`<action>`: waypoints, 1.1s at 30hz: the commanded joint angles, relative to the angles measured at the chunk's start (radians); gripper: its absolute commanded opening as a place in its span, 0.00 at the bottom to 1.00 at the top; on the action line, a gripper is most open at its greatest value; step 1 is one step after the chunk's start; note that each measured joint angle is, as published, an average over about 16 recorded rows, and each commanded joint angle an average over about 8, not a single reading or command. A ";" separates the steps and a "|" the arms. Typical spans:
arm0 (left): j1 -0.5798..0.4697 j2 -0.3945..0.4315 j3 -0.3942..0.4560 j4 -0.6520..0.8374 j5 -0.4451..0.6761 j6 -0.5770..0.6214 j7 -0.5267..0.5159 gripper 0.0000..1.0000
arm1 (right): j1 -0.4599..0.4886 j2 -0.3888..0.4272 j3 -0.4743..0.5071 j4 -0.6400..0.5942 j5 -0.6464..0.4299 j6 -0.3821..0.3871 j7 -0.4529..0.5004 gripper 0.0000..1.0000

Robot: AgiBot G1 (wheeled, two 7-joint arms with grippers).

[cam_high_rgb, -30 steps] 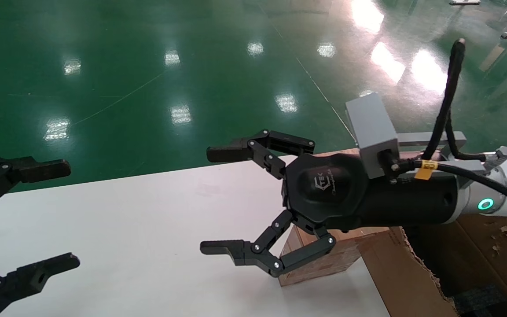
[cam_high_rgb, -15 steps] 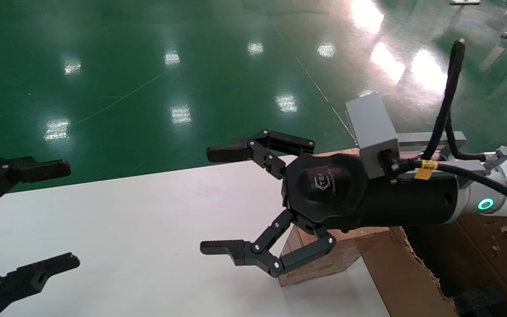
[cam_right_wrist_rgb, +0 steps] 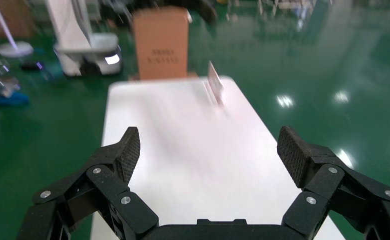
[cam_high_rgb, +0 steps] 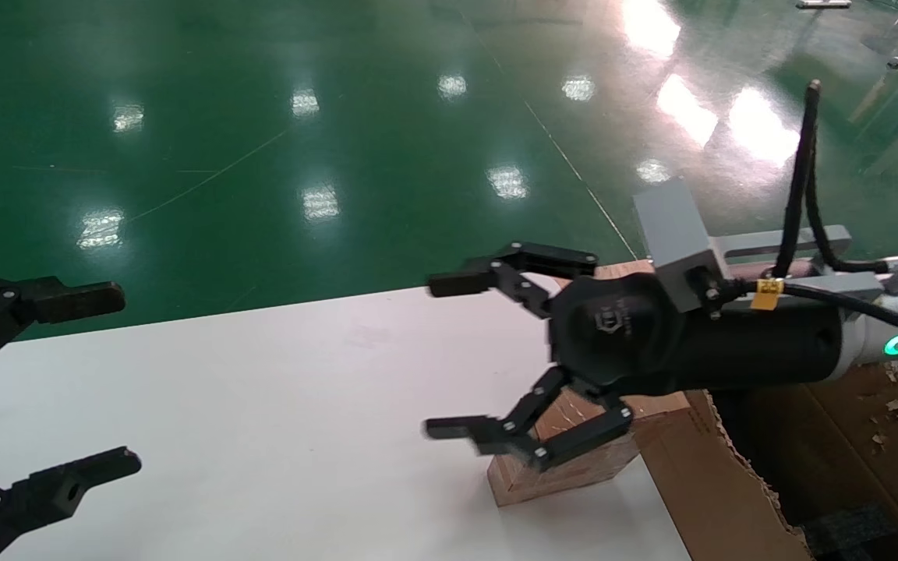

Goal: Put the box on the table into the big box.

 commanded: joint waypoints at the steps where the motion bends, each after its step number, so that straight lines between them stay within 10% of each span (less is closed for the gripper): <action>1: 0.000 0.000 0.000 0.000 0.000 0.000 0.000 1.00 | 0.031 0.020 -0.022 -0.031 -0.018 -0.019 -0.006 1.00; 33: 0.000 0.000 0.000 0.000 0.000 0.000 0.000 1.00 | 0.315 0.090 -0.467 -0.353 -0.131 -0.026 -0.235 1.00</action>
